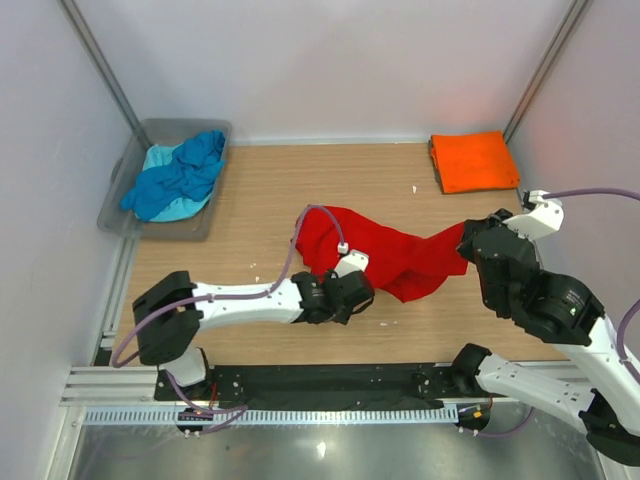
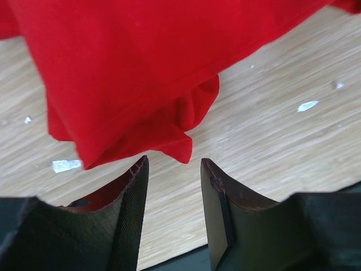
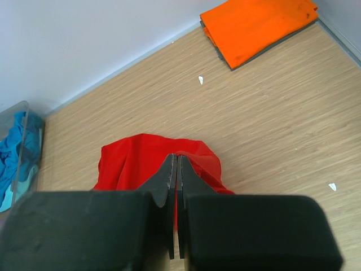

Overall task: Fold and stack the t-shirts
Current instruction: Flatten the tshirt out

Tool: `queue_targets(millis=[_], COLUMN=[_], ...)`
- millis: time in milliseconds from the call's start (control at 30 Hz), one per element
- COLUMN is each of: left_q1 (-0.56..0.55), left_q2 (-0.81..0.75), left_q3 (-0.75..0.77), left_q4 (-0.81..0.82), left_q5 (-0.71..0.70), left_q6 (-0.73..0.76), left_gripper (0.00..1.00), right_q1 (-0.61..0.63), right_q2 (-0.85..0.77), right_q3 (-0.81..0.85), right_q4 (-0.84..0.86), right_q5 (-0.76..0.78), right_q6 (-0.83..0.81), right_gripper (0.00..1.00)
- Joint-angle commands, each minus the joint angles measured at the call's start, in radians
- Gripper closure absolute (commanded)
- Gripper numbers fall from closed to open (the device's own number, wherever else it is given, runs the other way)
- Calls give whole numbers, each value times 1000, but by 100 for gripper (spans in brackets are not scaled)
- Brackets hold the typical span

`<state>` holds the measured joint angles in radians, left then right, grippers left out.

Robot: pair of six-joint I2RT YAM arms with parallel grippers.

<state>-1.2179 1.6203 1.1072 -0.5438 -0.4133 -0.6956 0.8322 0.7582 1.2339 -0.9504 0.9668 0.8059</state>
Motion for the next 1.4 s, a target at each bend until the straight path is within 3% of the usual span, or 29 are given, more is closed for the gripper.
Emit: queue_targets(millis=[0, 767, 1033, 1267, 1367], left_q1=[-35, -94, -94, -94, -94], left_q2=[36, 165, 185, 207, 213], left_q3=[29, 23, 28, 26, 29], left_q4=[59, 48, 42, 28, 25], left_q5=[-107, -171, -200, -214, -219], left_q6=[-47, -127, -119, -134, -127], left_gripper=[57, 64, 81, 75, 87], right_q1=[4, 4, 4, 5, 4], right_q2=[-26, -34, -34, -37, -37], right_q3=[-5, -40, -51, -57, -57], right_q4=[30, 58, 61, 61, 62], right_q5=[13, -19, -20, -30, -25], right_q6=[27, 47, 49, 59, 59], right_gripper=[99, 99, 99, 99, 99])
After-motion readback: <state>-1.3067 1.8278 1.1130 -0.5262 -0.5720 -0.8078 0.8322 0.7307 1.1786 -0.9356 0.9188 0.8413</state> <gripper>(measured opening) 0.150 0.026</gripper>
